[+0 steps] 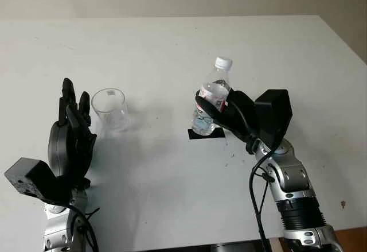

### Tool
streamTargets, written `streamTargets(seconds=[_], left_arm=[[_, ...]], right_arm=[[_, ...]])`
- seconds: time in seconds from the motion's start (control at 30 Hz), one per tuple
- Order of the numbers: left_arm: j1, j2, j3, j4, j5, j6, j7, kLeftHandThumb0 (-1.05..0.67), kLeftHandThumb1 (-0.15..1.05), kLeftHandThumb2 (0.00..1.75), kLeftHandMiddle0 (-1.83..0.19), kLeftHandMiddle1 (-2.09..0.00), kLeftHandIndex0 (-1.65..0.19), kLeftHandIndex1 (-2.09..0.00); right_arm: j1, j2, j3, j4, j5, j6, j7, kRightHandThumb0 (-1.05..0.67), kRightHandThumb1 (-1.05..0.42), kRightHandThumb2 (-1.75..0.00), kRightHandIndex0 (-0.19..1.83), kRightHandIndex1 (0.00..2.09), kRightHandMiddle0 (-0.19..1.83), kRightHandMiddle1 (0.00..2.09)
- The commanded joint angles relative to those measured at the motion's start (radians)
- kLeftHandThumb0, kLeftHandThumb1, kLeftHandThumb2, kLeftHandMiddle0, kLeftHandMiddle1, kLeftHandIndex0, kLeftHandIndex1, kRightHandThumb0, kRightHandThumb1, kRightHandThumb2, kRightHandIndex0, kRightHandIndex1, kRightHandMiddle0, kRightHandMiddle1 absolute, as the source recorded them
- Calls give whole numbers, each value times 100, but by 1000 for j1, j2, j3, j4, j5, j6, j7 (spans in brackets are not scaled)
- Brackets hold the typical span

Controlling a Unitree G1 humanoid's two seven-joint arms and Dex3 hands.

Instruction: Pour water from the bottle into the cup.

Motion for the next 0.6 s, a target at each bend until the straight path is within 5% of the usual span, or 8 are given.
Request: streamTargets(seconds=[0.0,0.57], left_arm=[[6,5,4,-8,-4,-7,-6,-85,105,78,19,-30,11,0],[6,1,3,-9,-4,1,-4,-85,105,78,19,-30,11,0]], right_arm=[[1,-8,2,6,-5,-22,6,-44,-105,-41,22,209,-19,209],[-15,-49,26,93,-110,-191,13,-43,-105,-41,21,209,-9,209]])
